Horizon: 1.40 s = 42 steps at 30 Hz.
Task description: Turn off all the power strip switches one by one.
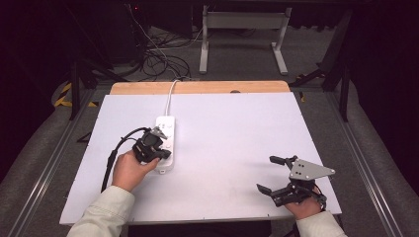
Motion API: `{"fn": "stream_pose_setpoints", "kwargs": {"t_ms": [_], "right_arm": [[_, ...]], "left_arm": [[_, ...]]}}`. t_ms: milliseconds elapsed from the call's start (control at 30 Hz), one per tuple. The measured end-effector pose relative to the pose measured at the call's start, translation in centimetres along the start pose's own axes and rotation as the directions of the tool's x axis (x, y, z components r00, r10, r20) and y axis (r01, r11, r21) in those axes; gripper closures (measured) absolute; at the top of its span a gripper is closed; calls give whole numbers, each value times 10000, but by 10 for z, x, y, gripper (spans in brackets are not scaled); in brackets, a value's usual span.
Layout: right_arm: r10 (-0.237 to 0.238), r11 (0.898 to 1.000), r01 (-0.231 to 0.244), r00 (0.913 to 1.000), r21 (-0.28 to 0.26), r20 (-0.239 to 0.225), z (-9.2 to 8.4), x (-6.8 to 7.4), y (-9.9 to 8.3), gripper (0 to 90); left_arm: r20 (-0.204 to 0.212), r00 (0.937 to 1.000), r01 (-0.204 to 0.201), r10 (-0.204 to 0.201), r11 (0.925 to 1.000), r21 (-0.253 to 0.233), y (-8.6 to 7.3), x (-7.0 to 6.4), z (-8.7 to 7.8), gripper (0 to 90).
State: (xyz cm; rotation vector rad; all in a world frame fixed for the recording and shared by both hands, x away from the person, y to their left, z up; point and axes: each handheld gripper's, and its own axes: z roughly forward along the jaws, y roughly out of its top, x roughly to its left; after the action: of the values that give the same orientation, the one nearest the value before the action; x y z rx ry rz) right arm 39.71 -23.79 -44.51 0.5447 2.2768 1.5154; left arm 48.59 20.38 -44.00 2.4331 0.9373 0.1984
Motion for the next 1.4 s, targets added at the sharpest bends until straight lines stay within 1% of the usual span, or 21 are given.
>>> {"fn": "stream_pose_setpoints", "kwargs": {"t_ms": [133, 233, 267, 300, 333, 400, 500, 567, 633, 733, 867, 900, 933, 1000, 1100, 1167, 1233, 1267, 1300, 1367, 1400], "right_arm": [[8, 10000, -8, 10000, 7, -11, 0, 0, 0, 38], [10, 10000, -10, 10000, 10, -14, 0, 0, 0, 38], [21, 10000, -20, 10000, 11, -19, 0, 0, 0, 38], [21, 10000, -20, 10000, 11, -19, 0, 0, 0, 38], [15, 10000, -15, 10000, 15, -18, 0, 0, 0, 38], [18, 10000, -18, 10000, 18, -24, 0, 0, 0, 38], [26, 10000, -26, 10000, 21, -28, 0, 0, 0, 38], [3, 10000, -3, 10000, 22, -33, 0, 1, 0, 38], [4, 10000, -3, 10000, 30, -33, 0, 1, 0, 38], [-6, 10000, 6, 10000, 43, -29, 0, 1, 0, 38], [-10, 10000, 10, 10000, 38, -36, 1, 1, 0, 38], [-21, 10000, 22, 10000, 36, -37, 1, 1, 0, 38], [-21, 10000, 22, 10000, 36, -37, 1, 1, 0, 38], [-38, 10000, 38, 10000, 36, -36, 0, 1, 0, 38], [-29, 10000, 29, 10000, 42, -33, 1, 1, 0, 38], [-37, 10000, 37, 10000, 52, -42, 1, 1, 0, 38], [-46, 10000, 46, 10000, 35, -30, 1, 1, 0, 38], [-52, 10000, 52, 10000, 27, -36, 0, 1, 0, 38], [-55, 10000, 55, 10000, 20, -31, 0, 1, 0, 38], [-51, 10000, 52, 10000, 32, -17, 0, 1, 0, 38], [-41, 10000, 41, 10000, 38, -20, 0, 1, 0, 38]], "left_arm": [[-41, 10000, -50, 50, 10000, -17, 0, -1, 0, 900], [10, 10000, -11, 11, 10000, -26, -1, 0, 0, 900], [-19, 10000, -30, 30, 10000, -32, -1, -1, 0, 900], [-180, 9998, -74, 73, 10000, -14, -1, -1, 0, 900], [-114, 9999, -51, 51, 10000, 2, 0, -2, 0, 900], [-171, 9998, -109, 110, 9999, 18, 0, -3, 0, 900], [6, 10000, 59, -59, 10000, -60, -1, -1, 0, 900], [-42, 10000, 16, -16, 10000, -66, -1, -1, 0, 900], [-173, 9998, -130, 130, 9999, -12, 0, -3, 1, 900], [-185, 9998, -45, 45, 10000, 8, -1, -4, 0, 900], [-270, 9996, -122, 122, 9999, 9, -1, -4, 0, 900], [-316, 9994, -102, 103, 9999, 31, -1, -5, 0, 900], [-301, 9995, -16, 16, 10000, 0, -1, -5, 1, 900], [-293, 9995, 134, -132, 9999, 86, -1, -5, 0, 900], [-356, 9993, 146, -143, 9999, 79, -3, -5, 0, 900], [-281, 9994, 216, -218, 9997, -67, -4, -4, 0, 900], [-505, 9987, 23, -38, 9995, -301, -6, -5, 0, 900], [-661, 9978, 68, -111, 9979, -649, -7, -5, -2, 900], [-676, 9976, 115, -165, 9972, -740, -6, -3, -4, 900], [-412, 9987, 227, -289, 9893, -1441, -5, -2, -11, 900], [-472, 9987, 124, -213, 9833, -1817, -3, -4, -19, 900]]}}
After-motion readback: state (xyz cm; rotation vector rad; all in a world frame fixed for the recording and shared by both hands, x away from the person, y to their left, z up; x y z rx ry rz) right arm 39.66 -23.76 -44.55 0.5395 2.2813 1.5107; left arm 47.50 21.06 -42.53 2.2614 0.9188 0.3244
